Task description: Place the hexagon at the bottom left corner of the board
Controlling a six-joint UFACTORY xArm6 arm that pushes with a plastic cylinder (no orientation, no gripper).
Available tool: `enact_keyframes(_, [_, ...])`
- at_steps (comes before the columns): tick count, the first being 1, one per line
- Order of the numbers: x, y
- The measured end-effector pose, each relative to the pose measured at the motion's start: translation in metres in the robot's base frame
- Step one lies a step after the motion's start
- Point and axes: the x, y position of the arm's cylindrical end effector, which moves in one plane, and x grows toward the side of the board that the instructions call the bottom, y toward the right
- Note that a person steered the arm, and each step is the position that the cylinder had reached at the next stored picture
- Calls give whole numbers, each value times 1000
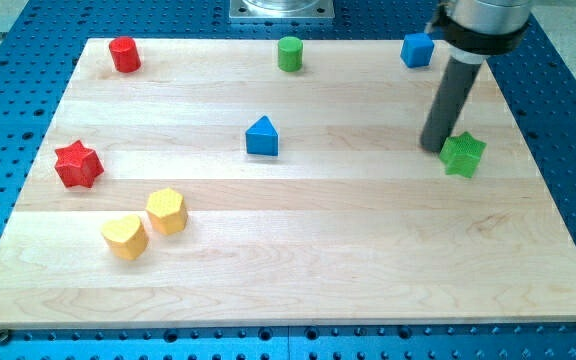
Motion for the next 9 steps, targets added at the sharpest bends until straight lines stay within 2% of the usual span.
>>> enact_keyframes(1, [-13,-16])
enact_keyframes(3, [-56,-86])
enact_keyframes(4, [-64,-98])
enact_keyframes(9, [-64,-90])
